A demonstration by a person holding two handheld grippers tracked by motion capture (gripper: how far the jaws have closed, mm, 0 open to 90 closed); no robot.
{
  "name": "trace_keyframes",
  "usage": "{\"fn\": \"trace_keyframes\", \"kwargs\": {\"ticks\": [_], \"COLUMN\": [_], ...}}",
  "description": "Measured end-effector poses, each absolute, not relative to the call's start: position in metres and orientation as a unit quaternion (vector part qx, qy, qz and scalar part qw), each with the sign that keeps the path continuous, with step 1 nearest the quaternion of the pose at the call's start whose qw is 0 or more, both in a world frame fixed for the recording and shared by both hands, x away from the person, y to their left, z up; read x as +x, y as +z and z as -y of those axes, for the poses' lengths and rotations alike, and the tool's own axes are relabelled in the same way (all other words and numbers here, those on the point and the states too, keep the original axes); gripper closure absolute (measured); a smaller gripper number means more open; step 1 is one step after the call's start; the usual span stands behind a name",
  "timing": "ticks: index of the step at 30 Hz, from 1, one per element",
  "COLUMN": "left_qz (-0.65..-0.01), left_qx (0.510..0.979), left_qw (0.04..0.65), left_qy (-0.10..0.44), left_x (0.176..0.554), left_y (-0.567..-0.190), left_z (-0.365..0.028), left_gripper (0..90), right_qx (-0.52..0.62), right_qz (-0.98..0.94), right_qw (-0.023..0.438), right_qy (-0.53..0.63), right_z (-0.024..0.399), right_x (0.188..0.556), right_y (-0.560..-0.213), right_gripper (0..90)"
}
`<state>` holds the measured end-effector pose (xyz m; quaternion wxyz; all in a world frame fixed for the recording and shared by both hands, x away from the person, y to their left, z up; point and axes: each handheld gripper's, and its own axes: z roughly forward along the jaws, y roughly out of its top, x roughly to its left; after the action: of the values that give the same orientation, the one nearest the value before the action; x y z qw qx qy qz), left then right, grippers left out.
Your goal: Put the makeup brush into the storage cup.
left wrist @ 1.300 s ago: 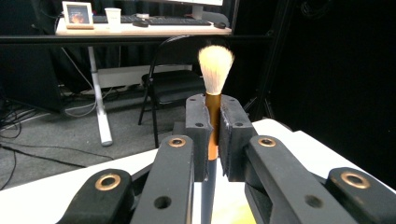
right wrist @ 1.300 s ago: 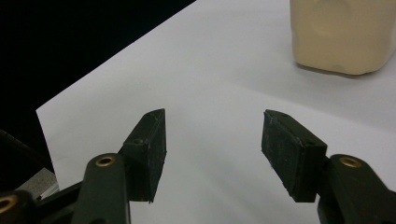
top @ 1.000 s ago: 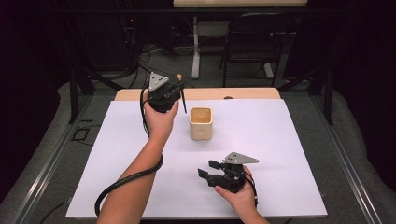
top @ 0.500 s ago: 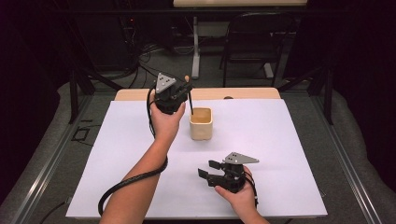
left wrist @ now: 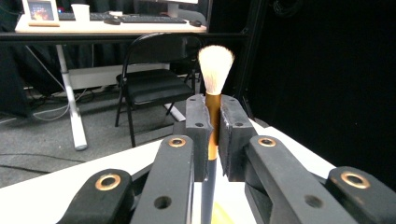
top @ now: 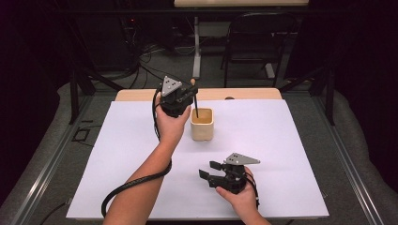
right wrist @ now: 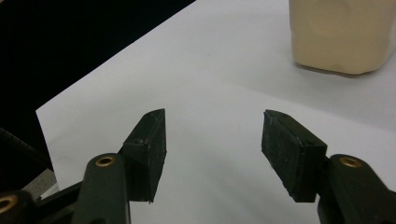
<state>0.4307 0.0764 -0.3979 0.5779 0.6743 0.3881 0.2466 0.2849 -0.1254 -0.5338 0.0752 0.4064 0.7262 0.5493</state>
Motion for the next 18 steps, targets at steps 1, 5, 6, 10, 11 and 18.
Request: {"fn": "trace_keyframes", "kwargs": {"ticks": [1,5,6,10,11,18], "left_qz": [-0.390,-0.392,-0.392,-0.394,-0.396,-0.399], "left_qx": [0.673,0.675,0.676,0.679,0.680,0.682], "left_qw": [0.578,0.575,0.575,0.570,0.569,0.565], "left_qy": [0.246,0.245,0.243,0.241,0.241,0.237], "left_x": [0.431,0.431,0.431,0.432,0.432,0.433], "left_y": [-0.399,-0.404,-0.406,-0.412,-0.414,-0.423], "left_z": [-0.077,-0.077,-0.077,-0.077,-0.077,-0.077], "left_gripper": [83.7,83.7,83.7,83.7,83.7,83.8], "right_qx": [0.406,0.406,0.406,0.408,0.407,0.410], "right_qz": [-0.726,-0.727,-0.727,-0.726,-0.726,-0.729], "right_qw": [0.075,0.075,0.075,0.072,0.073,0.071], "right_qy": [0.549,0.549,0.549,0.549,0.549,0.543], "right_z": [0.125,0.125,0.125,0.125,0.125,0.125], "right_x": [0.285,0.285,0.285,0.285,0.285,0.284], "right_y": [-0.534,-0.534,-0.534,-0.534,-0.535,-0.534], "right_gripper": [40.1,40.1,40.1,40.1,40.1,40.1]}}
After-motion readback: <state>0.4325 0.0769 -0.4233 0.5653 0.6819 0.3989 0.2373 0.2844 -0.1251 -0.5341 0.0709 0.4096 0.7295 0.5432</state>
